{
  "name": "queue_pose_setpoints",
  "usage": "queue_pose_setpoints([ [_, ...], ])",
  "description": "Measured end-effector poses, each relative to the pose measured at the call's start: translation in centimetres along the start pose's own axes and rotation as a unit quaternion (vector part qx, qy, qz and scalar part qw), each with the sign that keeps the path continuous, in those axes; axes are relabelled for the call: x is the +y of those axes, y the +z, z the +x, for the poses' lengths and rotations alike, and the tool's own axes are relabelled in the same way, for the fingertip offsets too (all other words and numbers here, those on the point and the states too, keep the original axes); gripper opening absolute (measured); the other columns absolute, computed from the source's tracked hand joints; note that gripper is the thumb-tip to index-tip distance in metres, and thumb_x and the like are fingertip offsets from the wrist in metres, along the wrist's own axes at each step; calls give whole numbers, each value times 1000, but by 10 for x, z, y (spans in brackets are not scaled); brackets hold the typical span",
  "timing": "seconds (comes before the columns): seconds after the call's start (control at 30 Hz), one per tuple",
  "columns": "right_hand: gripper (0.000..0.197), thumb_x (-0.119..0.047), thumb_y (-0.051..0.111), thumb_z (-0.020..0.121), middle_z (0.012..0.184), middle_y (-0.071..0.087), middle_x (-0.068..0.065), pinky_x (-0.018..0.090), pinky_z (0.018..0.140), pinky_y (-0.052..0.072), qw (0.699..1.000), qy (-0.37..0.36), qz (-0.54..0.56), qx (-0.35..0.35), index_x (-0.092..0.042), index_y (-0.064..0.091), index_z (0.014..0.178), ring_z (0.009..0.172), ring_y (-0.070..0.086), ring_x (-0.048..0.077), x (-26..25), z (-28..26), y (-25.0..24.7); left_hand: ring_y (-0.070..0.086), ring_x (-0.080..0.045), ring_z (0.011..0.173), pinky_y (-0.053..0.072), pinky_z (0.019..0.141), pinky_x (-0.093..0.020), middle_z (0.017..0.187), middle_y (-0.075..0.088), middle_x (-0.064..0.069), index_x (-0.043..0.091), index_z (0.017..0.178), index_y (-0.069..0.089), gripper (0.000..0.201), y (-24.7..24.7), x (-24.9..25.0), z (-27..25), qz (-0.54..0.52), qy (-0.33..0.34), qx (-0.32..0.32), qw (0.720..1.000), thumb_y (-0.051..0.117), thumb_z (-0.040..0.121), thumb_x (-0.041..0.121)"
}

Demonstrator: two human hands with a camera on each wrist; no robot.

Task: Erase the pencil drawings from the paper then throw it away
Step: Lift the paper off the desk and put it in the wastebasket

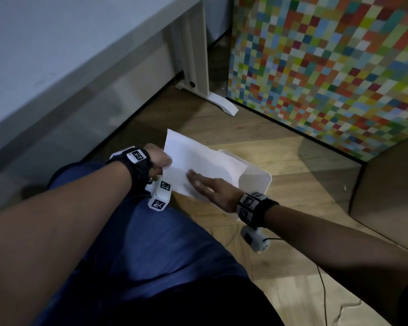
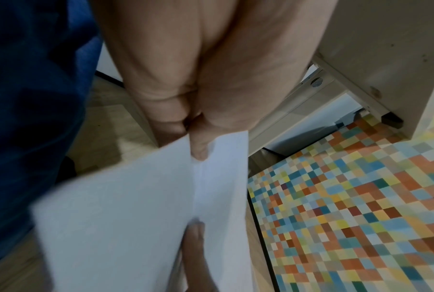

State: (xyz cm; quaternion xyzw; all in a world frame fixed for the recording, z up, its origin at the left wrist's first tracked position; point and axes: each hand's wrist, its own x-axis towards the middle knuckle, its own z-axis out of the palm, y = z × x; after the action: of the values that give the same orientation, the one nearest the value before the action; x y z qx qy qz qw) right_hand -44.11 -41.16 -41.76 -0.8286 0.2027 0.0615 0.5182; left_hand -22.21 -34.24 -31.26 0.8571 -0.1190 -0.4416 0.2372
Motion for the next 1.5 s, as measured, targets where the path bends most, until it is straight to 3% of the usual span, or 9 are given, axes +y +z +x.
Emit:
queue_pose_setpoints([
  [0.17,71,-72,18,103,161,47,-2,42,124,29,989,119,-80,-24,-34,45,157,144,47,23,49,-21,-15,74,-34,94,62,73,-42,112,73,-22,-7,109,66,8,-11,0,4,-28,1,7,1000,65,101,-6],
  [0.27,78,-64,20,106,109,69,12,36,96,44,961,230,-145,-40,-10,74,108,97,62,28,68,-23,-32,75,-34,90,63,85,-47,107,73,-21,-7,108,66,8,-17,-2,5,-29,-2,8,1000,64,100,-6],
  [0.37,60,-54,31,109,84,64,8,36,83,47,949,221,-224,5,-16,58,71,83,63,29,55,-8,-44,75,-38,100,63,91,-51,111,74,-23,-10,111,66,12,-16,-5,7,-33,-5,9,999,65,100,-5],
  [0.47,53,-48,31,110,119,74,11,39,103,48,979,93,-169,62,-16,73,113,117,67,32,20,18,-33,72,-39,102,64,71,-48,115,71,-23,-8,112,62,10,-5,-5,3,-46,-7,-11,999,58,106,-2],
  [0.63,63,-50,27,111,175,14,-5,28,131,7,991,-97,15,86,-22,20,167,161,10,7,-31,43,20,72,-37,87,64,65,-46,115,72,-28,-11,116,67,20,8,-4,1,-84,-3,-31,996,55,107,1],
  [0.97,77,-62,6,105,173,17,15,52,127,17,954,271,-122,28,-16,21,165,159,16,37,67,11,-8,69,-33,94,57,79,-45,121,67,-22,-4,127,57,19,-6,-7,5,-92,-15,-50,994,51,111,2],
  [1.07,76,-61,10,105,164,37,17,49,122,28,959,239,-131,81,-15,43,157,151,34,37,50,13,-22,70,-33,94,57,65,-42,129,68,-22,-3,131,59,22,-5,-8,6,-74,-11,-59,995,52,110,1],
  [1.23,64,-59,23,108,174,16,-5,38,132,9,995,67,19,70,-31,21,166,160,16,14,6,34,-9,69,-36,84,59,44,-41,111,69,-20,6,136,60,43,0,-2,-2,-57,33,-98,993,42,104,-17],
  [1.5,87,-68,9,104,157,48,19,45,121,29,944,330,-19,21,-9,46,156,140,48,35,60,5,-11,71,-35,97,67,64,-48,118,70,-15,12,133,62,54,-17,6,-8,-70,52,-111,990,40,99,-24],
])
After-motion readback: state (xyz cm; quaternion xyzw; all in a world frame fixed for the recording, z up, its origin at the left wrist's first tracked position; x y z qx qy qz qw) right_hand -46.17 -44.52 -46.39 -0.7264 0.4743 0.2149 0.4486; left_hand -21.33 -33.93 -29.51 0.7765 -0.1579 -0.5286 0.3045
